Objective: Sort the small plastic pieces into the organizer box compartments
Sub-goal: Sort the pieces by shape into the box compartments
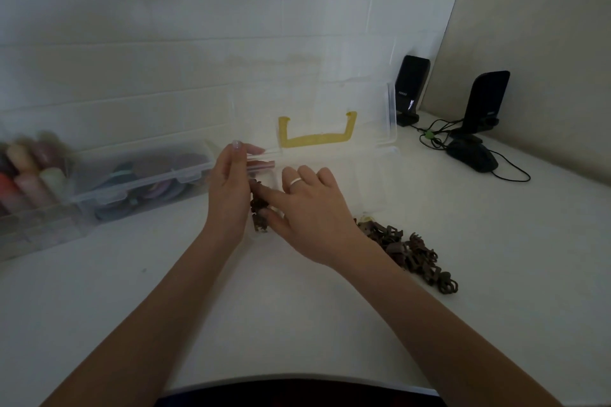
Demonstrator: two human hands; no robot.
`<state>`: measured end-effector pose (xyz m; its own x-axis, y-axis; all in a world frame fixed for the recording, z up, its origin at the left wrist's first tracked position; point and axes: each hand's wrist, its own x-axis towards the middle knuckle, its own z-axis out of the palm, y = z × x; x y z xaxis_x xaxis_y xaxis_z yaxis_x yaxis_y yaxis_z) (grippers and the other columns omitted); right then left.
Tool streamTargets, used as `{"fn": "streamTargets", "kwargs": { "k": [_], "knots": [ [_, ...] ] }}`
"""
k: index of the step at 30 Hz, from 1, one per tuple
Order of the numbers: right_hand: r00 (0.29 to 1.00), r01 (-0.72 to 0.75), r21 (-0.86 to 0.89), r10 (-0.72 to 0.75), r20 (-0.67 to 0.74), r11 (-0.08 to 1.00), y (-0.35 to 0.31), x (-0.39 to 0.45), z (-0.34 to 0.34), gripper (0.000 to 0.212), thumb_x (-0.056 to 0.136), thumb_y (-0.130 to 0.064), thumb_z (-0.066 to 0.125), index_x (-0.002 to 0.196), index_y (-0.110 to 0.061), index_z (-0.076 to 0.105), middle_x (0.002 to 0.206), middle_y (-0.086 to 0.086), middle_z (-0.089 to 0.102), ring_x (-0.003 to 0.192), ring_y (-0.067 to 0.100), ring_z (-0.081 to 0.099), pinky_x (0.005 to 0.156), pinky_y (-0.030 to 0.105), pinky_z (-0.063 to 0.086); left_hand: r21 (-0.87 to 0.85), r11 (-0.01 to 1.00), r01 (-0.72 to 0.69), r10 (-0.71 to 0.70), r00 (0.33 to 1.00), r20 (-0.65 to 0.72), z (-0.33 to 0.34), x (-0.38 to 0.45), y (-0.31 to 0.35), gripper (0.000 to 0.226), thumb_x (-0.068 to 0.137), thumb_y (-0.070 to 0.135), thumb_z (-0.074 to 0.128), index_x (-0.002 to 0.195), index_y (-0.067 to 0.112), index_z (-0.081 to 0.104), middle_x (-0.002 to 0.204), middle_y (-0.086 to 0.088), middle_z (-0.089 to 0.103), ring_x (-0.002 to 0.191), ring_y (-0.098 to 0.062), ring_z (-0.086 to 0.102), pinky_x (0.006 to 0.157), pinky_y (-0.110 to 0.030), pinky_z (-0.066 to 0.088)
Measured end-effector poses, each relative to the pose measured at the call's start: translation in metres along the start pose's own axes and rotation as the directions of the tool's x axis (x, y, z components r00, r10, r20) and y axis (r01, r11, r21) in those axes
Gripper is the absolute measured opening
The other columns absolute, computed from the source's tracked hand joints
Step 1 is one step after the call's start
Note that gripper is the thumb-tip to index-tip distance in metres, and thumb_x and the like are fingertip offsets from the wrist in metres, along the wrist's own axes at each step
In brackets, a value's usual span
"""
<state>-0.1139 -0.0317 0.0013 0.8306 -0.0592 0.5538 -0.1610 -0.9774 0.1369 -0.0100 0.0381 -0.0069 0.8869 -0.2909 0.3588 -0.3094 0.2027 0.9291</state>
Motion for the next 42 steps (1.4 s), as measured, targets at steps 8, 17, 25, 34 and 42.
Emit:
{"fn": "streamTargets", "kwargs": {
  "k": [8, 17, 25, 34, 42],
  "knots": [
    [0.998, 0.017, 0.146, -0.009, -0.059, 0.989, 0.008, -0.009, -0.005, 0.023, 0.084, -0.037, 0.048, 0.081, -0.025, 0.068, 0.075, 0.000, 0.048, 0.070, 0.019, 0.045, 0.065, 0.032, 0.022, 0.025, 0.999, -0.025, 0.025, 1.000, 0.002, 0.000, -0.001, 0.002, 0.036, 0.104, 0.029, 0.030, 0.080, 0.025, 0.058, 0.086, 0.013, 0.065, 0.072, 0.009, 0.062, 0.069, -0.012, 0.046],
    [0.997, -0.067, 0.032, 0.068, -0.032, 0.997, -0.005, -0.004, -0.001, 0.026, 0.084, -0.033, 0.043, 0.088, -0.019, 0.064, 0.078, 0.001, 0.055, 0.072, 0.022, 0.048, 0.065, 0.032, 0.020, 0.005, 1.000, 0.003, -0.003, 1.000, 0.011, 0.000, -0.001, 0.001, 0.037, 0.103, 0.031, 0.031, 0.079, 0.027, 0.058, 0.089, 0.010, 0.066, 0.079, 0.001, 0.065, 0.079, -0.029, 0.048],
    [0.997, -0.064, -0.083, 0.067, 0.036, 0.994, -0.005, -0.005, 0.002, 0.046, 0.087, -0.036, 0.031, 0.121, -0.027, 0.061, 0.079, 0.002, 0.060, 0.072, 0.022, 0.052, 0.065, 0.034, 0.019, 0.010, 1.000, 0.015, -0.016, 1.000, 0.020, -0.001, 0.001, -0.001, 0.037, 0.103, 0.034, 0.032, 0.079, 0.028, 0.060, 0.099, -0.009, 0.069, 0.084, -0.012, 0.066, 0.078, -0.031, 0.048],
    [0.997, -0.078, 0.279, 0.076, 0.018, 0.957, 0.009, -0.008, -0.021, 0.030, 0.092, -0.021, 0.047, 0.118, -0.028, 0.060, 0.085, -0.003, 0.056, 0.086, 0.021, 0.054, 0.075, 0.035, 0.028, 0.011, 0.999, 0.030, -0.031, 0.998, 0.052, -0.004, 0.004, -0.001, 0.036, 0.103, 0.032, 0.031, 0.082, 0.026, 0.059, 0.103, -0.012, 0.069, 0.090, -0.016, 0.067, 0.082, -0.028, 0.049],
    [0.946, -0.210, 0.514, 0.306, -0.109, 0.832, 0.092, -0.051, -0.038, 0.020, 0.074, -0.009, 0.049, 0.070, -0.016, 0.067, 0.062, -0.015, 0.056, 0.061, 0.005, 0.050, 0.062, 0.024, 0.045, -0.003, 1.000, 0.002, -0.002, 1.000, 0.016, -0.004, 0.004, 0.000, 0.036, 0.104, 0.028, 0.031, 0.081, 0.024, 0.058, 0.093, -0.005, 0.067, 0.078, -0.004, 0.067, 0.072, -0.012, 0.047]
  ]
}}
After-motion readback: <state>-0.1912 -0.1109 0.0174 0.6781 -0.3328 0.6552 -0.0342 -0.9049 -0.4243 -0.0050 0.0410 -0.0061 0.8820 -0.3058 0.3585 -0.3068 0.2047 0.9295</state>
